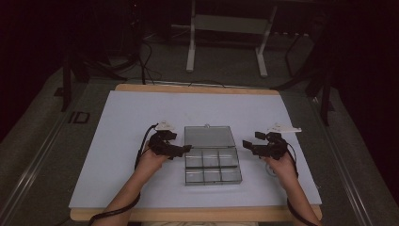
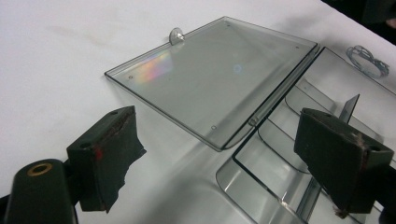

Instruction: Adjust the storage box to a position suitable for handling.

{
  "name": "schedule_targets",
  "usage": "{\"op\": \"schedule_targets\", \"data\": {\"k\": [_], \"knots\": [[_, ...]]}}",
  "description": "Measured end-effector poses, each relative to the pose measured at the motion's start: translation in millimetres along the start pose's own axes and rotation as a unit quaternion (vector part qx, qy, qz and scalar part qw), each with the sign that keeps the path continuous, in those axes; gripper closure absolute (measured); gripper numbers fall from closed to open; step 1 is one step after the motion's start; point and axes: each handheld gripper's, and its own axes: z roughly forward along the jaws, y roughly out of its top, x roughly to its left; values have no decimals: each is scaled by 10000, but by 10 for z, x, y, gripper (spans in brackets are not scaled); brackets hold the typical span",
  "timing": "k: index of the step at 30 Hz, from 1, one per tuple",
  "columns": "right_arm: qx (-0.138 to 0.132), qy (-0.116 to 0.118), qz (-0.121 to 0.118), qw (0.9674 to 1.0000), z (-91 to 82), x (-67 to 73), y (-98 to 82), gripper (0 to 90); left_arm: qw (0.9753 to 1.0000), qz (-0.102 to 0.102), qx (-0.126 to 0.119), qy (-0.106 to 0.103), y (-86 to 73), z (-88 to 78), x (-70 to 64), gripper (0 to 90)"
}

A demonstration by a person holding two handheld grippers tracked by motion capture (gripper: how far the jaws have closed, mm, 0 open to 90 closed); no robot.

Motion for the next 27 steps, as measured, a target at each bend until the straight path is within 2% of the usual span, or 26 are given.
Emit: {"op": "schedule_targets", "data": {"k": [2, 6, 10, 12, 14, 15, 17, 20, 22, 24, 27], "knots": [[-4, 0, -27, 10000, -30, -9, -6, 189, 10000, 17, 39, -8, -8, -4, -1, 35], [-7, -50, -141, 9999, -148, -50, -48, 184, 10000, 48, -1, 47, -69, -53, 11, 23], [38, 33, -295, 9996, -228, -63, -97, 189, 10000, 51, 6, 34, -132, -102, 38, 23], [73, 5, -368, 9993, -278, -72, -121, 263, 9999, 104, 18, 64, -165, -126, 46, 23], [137, -20, -505, 9986, -322, -84, -146, 292, 9999, 136, 10, 91, -216, -166, 57, 24], [213, -77, -654, 9976, -353, -93, -169, 324, 9999, 132, 7, 100, -228, -175, 59, 24], [260, -144, -749, 9967, -383, -107, -197, 362, 9998, 137, 1, 141, -274, -199, 71, 24], [362, -166, -797, 9960, -426, -146, -238, 423, 9995, 176, 66, 240, -341, -233, 77, 24], [474, -209, -852, 9950, -458, -172, -270, 472, 9987, 317, 120, 389, -379, -263, 50, 24], [551, -292, -917, 9938, -481, -184, -297, 528, 9983, 392, 125, 425, -417, -299, 32, 24], [638, -317, -885, 9935, -503, -218, -329, 551, 9975, 482, 142, 498, -486, -348, 22, 24]]}}
